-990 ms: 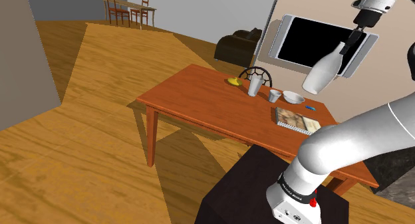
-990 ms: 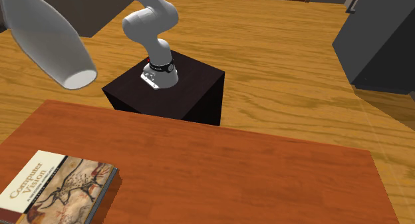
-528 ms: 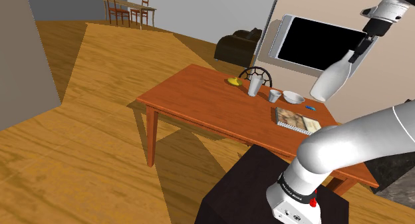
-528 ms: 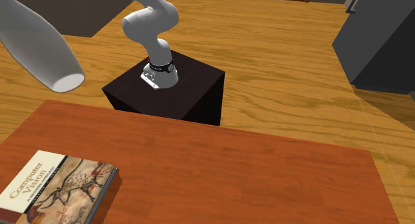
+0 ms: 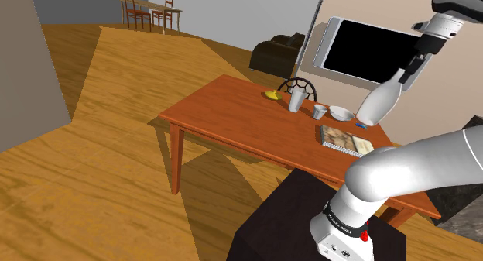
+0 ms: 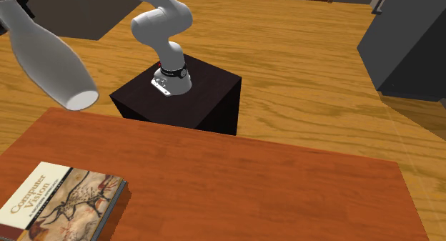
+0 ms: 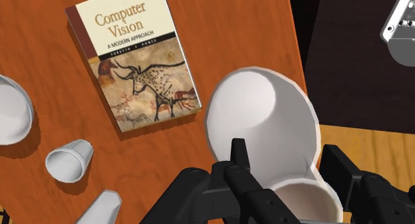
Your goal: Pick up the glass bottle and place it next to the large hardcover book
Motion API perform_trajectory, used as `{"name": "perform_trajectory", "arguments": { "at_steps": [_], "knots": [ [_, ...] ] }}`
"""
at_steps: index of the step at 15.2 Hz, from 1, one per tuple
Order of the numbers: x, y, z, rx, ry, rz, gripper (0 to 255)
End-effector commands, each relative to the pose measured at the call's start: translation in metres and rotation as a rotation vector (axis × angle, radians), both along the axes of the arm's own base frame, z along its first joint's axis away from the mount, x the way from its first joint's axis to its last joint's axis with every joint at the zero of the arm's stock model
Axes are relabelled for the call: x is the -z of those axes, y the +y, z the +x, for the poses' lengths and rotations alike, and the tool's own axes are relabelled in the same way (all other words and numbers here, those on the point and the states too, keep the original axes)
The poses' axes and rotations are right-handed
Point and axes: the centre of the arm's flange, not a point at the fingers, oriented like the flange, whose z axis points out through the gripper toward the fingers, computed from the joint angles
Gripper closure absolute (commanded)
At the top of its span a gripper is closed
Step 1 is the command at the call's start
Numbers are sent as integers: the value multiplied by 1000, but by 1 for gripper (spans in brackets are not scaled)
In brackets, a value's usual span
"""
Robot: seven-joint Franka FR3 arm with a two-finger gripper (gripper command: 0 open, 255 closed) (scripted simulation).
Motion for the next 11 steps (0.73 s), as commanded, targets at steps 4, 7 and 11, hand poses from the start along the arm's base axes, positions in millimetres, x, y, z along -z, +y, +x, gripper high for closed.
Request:
{"name": "perform_trajectory", "arguments": {
  "at_steps": [4,7,11],
  "knots": [
    [27,0,0,0,-1,-1,255],
    [43,0,0,0,-1,-1,255],
    [64,0,0,0,-1,-1,255]
  ]
}}
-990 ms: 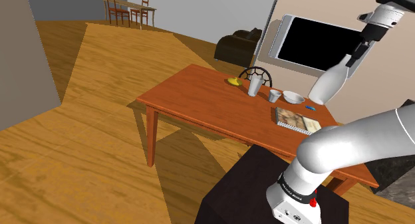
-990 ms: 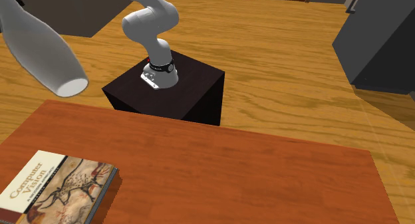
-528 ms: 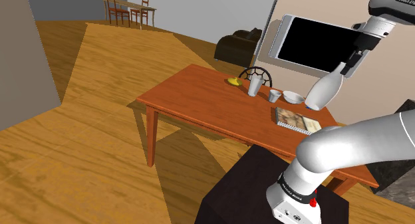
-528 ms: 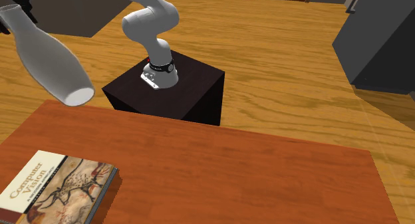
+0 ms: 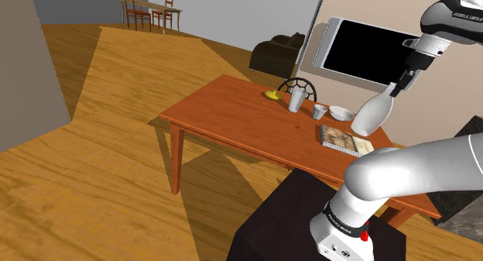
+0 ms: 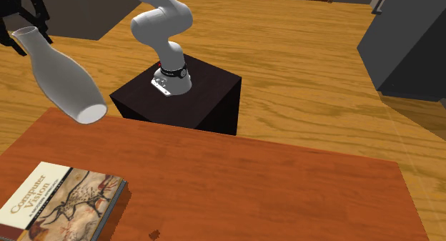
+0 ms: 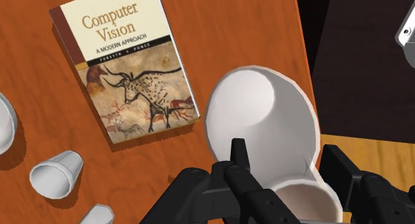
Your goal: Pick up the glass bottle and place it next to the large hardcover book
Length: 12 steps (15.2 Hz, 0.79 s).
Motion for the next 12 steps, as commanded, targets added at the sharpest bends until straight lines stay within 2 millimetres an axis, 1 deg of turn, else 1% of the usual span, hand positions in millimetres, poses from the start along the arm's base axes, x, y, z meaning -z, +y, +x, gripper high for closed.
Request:
{"name": "perform_trajectory", "arguments": {
  "at_steps": [1,12],
  "knots": [
    [11,1,1,0,-1,-1,255],
    [69,1,1,0,-1,-1,255]
  ]
}}
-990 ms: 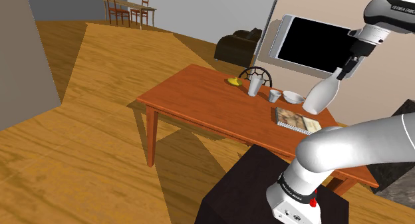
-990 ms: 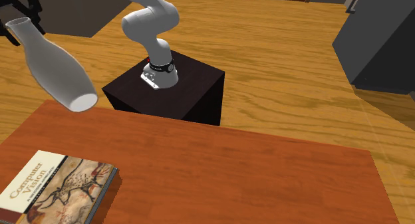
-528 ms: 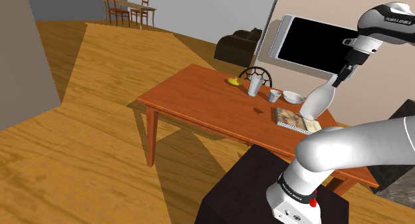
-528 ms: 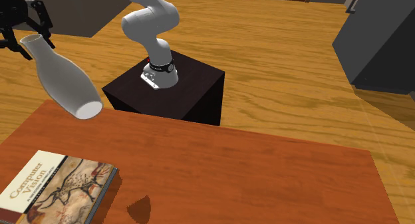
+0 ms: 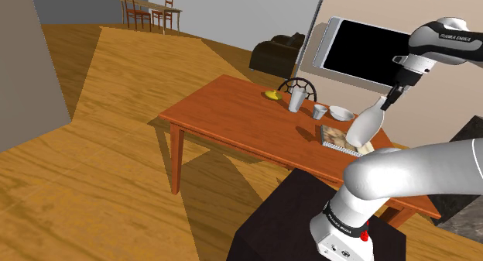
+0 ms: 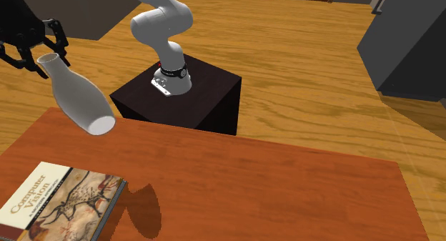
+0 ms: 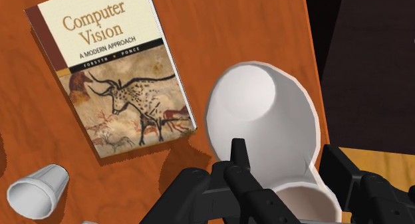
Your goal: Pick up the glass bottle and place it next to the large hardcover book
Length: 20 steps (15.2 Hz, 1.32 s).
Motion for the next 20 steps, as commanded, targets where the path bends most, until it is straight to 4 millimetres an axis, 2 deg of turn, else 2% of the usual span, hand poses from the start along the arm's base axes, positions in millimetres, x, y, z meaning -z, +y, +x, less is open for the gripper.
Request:
{"name": "perform_trajectory", "arguments": {
  "at_steps": [1,20],
  "knots": [
    [11,-1,0,0,0,-1,255],
    [111,-1,0,0,0,-1,255]
  ]
}}
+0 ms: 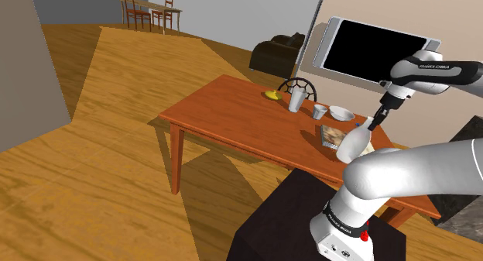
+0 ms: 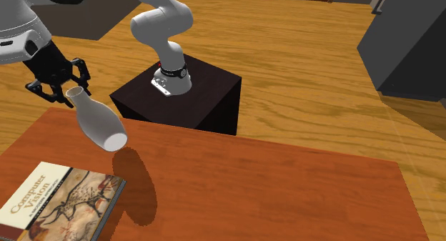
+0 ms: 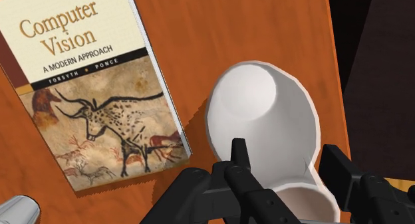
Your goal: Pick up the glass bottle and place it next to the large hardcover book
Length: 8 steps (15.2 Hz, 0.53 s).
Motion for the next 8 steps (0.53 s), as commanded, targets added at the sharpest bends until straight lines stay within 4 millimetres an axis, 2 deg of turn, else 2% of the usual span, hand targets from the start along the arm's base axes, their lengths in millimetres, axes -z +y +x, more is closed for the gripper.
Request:
{"name": "perform_trajectory", "arguments": {
  "at_steps": [1,4,8],
  "knots": [
    [11,0,1,0,-1,-1,255],
    [24,0,1,0,-1,-1,255],
    [24,0,1,0,-1,-1,255]
  ]
}}
